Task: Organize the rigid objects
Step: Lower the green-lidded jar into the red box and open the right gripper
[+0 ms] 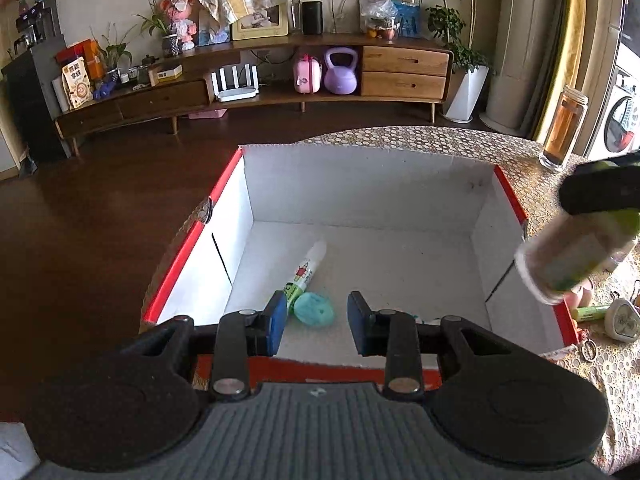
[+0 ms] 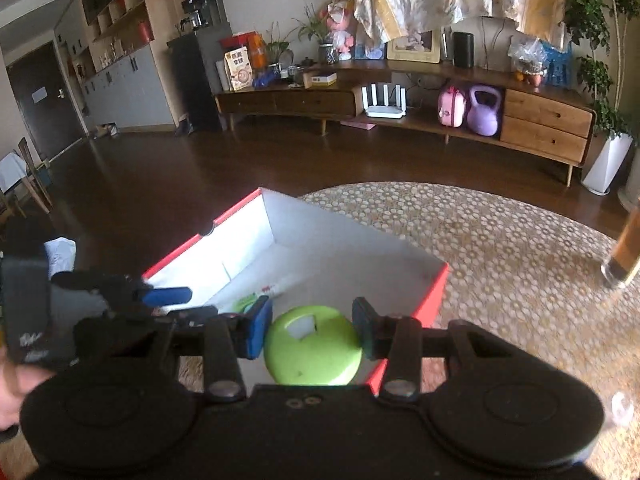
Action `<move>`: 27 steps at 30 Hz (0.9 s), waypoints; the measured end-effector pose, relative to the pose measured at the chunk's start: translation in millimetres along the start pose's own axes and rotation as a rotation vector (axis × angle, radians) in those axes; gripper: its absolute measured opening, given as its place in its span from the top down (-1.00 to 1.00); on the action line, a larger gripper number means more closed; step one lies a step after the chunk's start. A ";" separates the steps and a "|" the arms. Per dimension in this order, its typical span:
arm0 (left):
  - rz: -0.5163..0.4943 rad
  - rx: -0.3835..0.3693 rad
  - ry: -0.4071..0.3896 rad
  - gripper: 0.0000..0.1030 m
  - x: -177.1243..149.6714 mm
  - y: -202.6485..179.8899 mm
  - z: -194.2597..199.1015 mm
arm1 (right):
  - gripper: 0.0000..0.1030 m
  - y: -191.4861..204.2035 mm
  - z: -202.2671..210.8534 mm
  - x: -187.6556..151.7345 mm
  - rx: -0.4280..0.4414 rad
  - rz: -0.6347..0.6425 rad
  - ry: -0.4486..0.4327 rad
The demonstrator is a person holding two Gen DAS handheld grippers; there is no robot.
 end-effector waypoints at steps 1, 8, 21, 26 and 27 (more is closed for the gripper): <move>0.002 -0.001 0.001 0.36 1.2 1.1 -2.4 | 0.16 1.5 -10.0 0.8 -0.003 0.002 0.011; -0.002 -0.011 0.016 0.36 7.5 3.8 -19.6 | 0.16 14.5 -64.4 -14.6 -0.018 0.031 0.095; 0.000 -0.021 0.033 0.36 2.9 3.9 -33.6 | 0.14 21.5 -62.1 -37.1 -0.012 0.068 0.124; -0.016 -0.048 0.020 0.36 1.1 -9.3 -16.5 | 0.12 19.2 -26.2 -41.6 0.020 0.042 0.100; -0.021 -0.053 0.016 0.36 0.7 -13.7 -11.5 | 0.10 19.3 -18.8 -42.2 0.018 0.037 0.095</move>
Point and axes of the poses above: each gripper's, at about its wrist camera, not at the fingertips, and z roughly against the way its jaws point, y to its left, x to its top, the point moved 6 cm from there along -z, roughly the way its jaws point, and after that the axes turned 6 degrees about -x, right-handed, at the moved point
